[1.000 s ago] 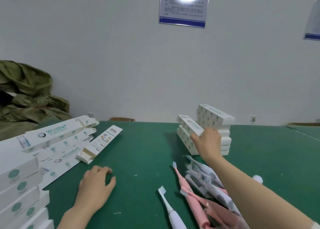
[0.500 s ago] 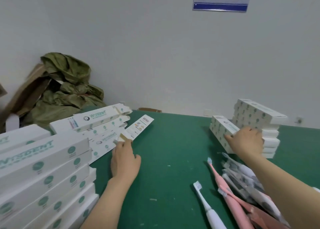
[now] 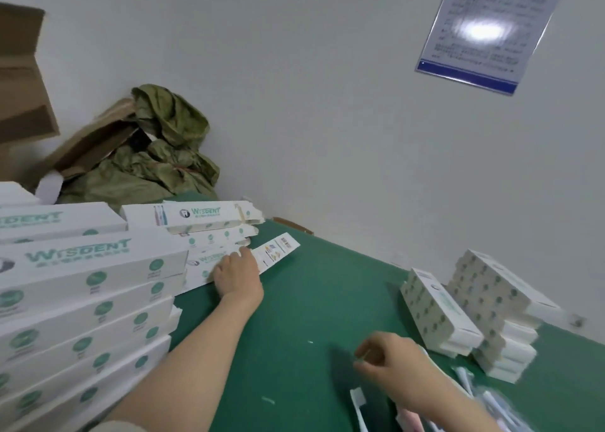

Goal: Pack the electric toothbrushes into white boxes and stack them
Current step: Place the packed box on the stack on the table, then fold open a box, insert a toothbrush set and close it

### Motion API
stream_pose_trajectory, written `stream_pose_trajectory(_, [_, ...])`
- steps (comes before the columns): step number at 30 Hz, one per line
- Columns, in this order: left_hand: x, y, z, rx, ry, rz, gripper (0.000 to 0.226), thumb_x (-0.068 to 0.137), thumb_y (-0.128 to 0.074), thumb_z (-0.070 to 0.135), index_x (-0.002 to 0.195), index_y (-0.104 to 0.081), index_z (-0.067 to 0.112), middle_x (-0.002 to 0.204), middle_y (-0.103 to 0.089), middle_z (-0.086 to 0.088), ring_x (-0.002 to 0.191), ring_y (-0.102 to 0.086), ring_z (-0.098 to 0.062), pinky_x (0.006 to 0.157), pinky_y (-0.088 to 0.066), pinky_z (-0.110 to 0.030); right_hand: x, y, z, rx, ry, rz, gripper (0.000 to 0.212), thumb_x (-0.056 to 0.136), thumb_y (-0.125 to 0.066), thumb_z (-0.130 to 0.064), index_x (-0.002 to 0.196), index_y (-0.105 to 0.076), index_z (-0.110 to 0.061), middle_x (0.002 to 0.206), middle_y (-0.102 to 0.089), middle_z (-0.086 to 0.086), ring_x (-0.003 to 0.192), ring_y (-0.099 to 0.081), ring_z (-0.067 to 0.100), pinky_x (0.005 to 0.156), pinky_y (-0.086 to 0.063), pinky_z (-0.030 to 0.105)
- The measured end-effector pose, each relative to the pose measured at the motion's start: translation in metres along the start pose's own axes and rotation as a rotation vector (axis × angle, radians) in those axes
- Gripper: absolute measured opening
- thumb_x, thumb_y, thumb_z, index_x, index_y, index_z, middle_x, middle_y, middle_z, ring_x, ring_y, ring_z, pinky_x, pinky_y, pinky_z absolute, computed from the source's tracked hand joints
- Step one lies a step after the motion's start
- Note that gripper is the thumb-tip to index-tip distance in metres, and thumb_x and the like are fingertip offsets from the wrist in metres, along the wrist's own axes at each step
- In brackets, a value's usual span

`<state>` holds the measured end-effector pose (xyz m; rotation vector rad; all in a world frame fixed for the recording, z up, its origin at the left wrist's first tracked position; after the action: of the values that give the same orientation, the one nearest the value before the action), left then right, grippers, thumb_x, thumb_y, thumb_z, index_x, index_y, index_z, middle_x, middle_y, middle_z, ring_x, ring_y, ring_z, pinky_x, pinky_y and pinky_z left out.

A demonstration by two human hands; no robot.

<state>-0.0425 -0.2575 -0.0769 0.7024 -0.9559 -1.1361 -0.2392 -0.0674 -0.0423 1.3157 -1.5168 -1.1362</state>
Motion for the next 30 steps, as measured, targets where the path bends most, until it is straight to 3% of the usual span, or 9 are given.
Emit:
stream_pose_trajectory(4, [-0.014, 0.017, 0.011, -0.116, -0.054, 0.084, 0.051, 0.084, -0.066, 0.022, 0.128, -0.041, 0.012, 0.125, -0.051, -0.007, 0.112, -0.049, -0.025, 0.088, -0.041, -0.036, 0.003, 0.001, -0.010, 0.015, 0.024, 0.031, 0.022, 0.088, -0.057, -0.032, 0.103, -0.067, -0.019, 0.097, -0.067, -0.006, 0.081, -0.057, 0.005, 0.065, -0.041, 0.010])
stream_pose_trajectory(7, [-0.029, 0.047, 0.023, -0.424, -0.155, 0.198, 0.056, 0.077, -0.072, 0.023, 0.123, -0.043, 0.012, 0.117, -0.053, -0.006, 0.106, -0.050, -0.026, 0.081, -0.043, -0.037, 0.009, 0.007, -0.022, 0.057, 0.043, 0.132, 0.018, 0.089, -0.056, -0.028, 0.098, -0.068, -0.017, 0.099, -0.068, -0.004, 0.083, -0.056, 0.007, 0.065, -0.038, 0.011])
stream_pose_trajectory(11, [-0.058, 0.089, 0.039, -0.698, -0.405, 0.244, 0.050, 0.069, -0.080, 0.026, 0.105, -0.044, 0.024, 0.103, -0.049, 0.007, 0.095, -0.044, -0.010, 0.073, -0.031, -0.022, 0.011, 0.020, -0.037, 0.376, 0.026, 0.361, 0.009, 0.090, -0.057, -0.028, 0.087, -0.063, -0.022, 0.084, -0.064, -0.011, 0.079, -0.057, 0.007, 0.063, -0.039, 0.004])
stream_pose_trajectory(14, [-0.086, 0.118, 0.055, -0.781, -0.580, 0.209, 0.047, 0.065, -0.082, 0.025, 0.097, -0.049, 0.025, 0.097, -0.051, 0.009, 0.086, -0.044, -0.001, 0.070, -0.033, -0.011, 0.005, 0.033, -0.047, 0.895, -0.001, 0.427, 0.017, 0.092, -0.054, -0.035, 0.089, -0.064, -0.022, 0.087, -0.067, -0.009, 0.087, -0.064, 0.011, 0.083, -0.052, 0.030])
stream_pose_trajectory(16, [-0.105, 0.132, 0.069, -0.764, -0.697, 0.105, 0.046, 0.062, -0.084, 0.025, 0.098, -0.055, 0.023, 0.096, -0.054, 0.009, 0.090, -0.048, 0.002, 0.075, -0.037, -0.007, -0.004, 0.040, -0.062, 1.137, 0.086, 0.396, 0.021, 0.094, -0.051, -0.036, 0.091, -0.065, -0.020, 0.082, -0.067, -0.012, 0.083, -0.064, 0.006, 0.085, -0.052, 0.032])
stream_pose_trajectory(21, [-0.139, 0.160, 0.089, -0.662, -0.883, 0.116, 0.058, 0.060, -0.083, 0.026, 0.113, -0.060, 0.024, 0.100, -0.056, 0.011, 0.094, -0.051, -0.008, 0.081, -0.041, -0.018, -0.031, 0.056, -0.070, 1.124, 0.226, 0.477, 0.027, 0.085, -0.060, -0.039, 0.097, -0.066, -0.016, 0.088, -0.066, 0.010, 0.083, -0.059, 0.015, 0.088, -0.050, 0.045])
stream_pose_trajectory(24, [-0.140, 0.153, 0.090, -0.629, -0.916, 0.041, 0.099, 0.054, -0.087, 0.037, 0.138, -0.037, 0.038, 0.115, -0.044, 0.020, 0.110, -0.036, 0.004, 0.090, -0.026, -0.004, -0.038, 0.070, -0.053, 1.144, 0.175, 0.622, 0.024, 0.081, -0.051, -0.031, 0.079, -0.070, -0.016, 0.076, -0.066, 0.014, 0.073, -0.059, 0.016, 0.071, -0.055, 0.040])
stream_pose_trajectory(27, [-0.119, 0.133, 0.076, -0.333, -0.729, 0.004, 0.119, 0.059, -0.087, 0.038, 0.149, -0.010, 0.038, 0.144, -0.021, 0.009, 0.130, -0.015, -0.007, 0.111, -0.016, -0.028, -0.036, 0.074, -0.027, 1.403, 0.036, 0.646, 0.034, 0.091, -0.042, -0.018, 0.068, -0.066, -0.013, 0.060, -0.067, -0.003, 0.064, -0.064, 0.012, 0.058, -0.056, 0.026])
stream_pose_trajectory(30, [-0.093, 0.125, 0.046, -0.280, -0.443, -0.033, 0.108, 0.061, -0.086, 0.040, 0.147, -0.021, 0.028, 0.146, -0.022, -0.006, 0.134, -0.016, -0.024, 0.112, -0.019, -0.041, -0.034, 0.074, -0.007, 1.484, -0.044, 0.639, 0.028, 0.093, -0.039, -0.018, 0.078, -0.062, -0.014, 0.060, -0.069, -0.002, 0.064, -0.066, 0.014, 0.055, -0.056, 0.026])
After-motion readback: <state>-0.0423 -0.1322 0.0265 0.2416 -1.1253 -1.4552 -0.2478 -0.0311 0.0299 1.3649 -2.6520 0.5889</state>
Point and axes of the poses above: each hand's wrist, its own x-axis towards the middle knuckle, its own y-axis out of the back of the hand, z = x × y, the point moved 6 cm from there along x, towards the middle knuckle
